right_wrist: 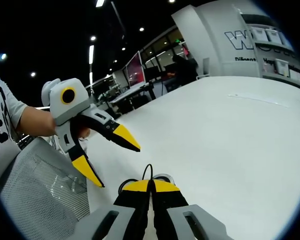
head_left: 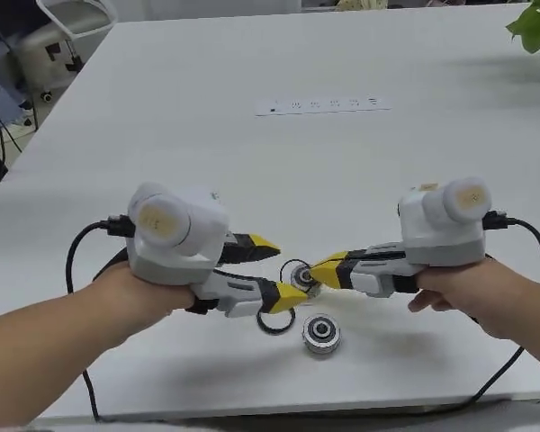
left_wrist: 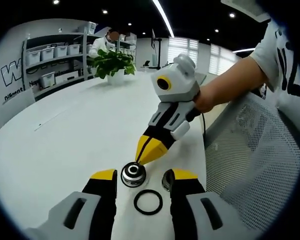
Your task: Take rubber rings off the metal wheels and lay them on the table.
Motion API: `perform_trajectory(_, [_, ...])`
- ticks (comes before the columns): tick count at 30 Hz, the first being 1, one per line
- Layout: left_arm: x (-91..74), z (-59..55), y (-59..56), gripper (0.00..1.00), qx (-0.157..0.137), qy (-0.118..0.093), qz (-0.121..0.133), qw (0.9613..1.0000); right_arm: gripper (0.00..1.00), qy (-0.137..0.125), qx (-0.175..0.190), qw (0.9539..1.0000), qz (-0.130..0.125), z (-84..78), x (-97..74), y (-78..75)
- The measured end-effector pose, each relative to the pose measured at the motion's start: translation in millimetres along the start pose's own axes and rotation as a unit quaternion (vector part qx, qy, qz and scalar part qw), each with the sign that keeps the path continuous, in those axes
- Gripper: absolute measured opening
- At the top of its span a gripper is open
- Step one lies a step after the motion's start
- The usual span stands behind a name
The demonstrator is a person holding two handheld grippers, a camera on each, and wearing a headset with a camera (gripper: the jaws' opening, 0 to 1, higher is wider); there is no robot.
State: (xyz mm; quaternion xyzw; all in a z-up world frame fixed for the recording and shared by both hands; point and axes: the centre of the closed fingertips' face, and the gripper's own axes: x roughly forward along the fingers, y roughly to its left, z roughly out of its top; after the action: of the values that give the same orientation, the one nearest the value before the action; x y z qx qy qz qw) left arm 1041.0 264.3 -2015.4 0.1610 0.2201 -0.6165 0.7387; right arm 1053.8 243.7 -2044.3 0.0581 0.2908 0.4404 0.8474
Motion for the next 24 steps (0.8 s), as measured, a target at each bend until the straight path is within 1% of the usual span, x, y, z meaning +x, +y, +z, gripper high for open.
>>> perform_trajectory(8, [-14.6,2.6,-5.1,0.45,-0.001,-0.009,0.002,1.0,0.0,-0.005,0.0,0.9998,0.017,2.7,1.8,8.5])
perform_trajectory(11, [-22.0,3.8,-6.5,0.47,-0.007,-0.017,0.005,0.9998,0.0,-0.006,0.001,0.9996,0.028,3.3,2.6,14.3])
perform_trajectory(14, [-27.6,1.4,-7.2,0.49,-0.001,-0.018,0.009,0.9998,0.0,-0.003,0.002,0.9994,0.036,2.1,3.8,17.5])
perform_trajectory(16, [-30.8,-2.7,-8.0,0.5,0.01,-0.011,0.012,0.9998,0.0,-0.002,0.003,0.9992,0.039,1.5,4.4,19.3])
perform_trajectory(18, [-34.1,-5.7,-10.6,0.51,0.013,-0.008,0.013,0.9998,0.0,-0.001,0.004,0.999,0.044,1.2,4.9,21.8])
perform_trajectory(24, [-43.6,-10.3,-12.9,0.54,0.005,-0.01,0.02,0.9997,0.0,0.006,0.004,0.9983,0.058,-2.2,8.3,30.1])
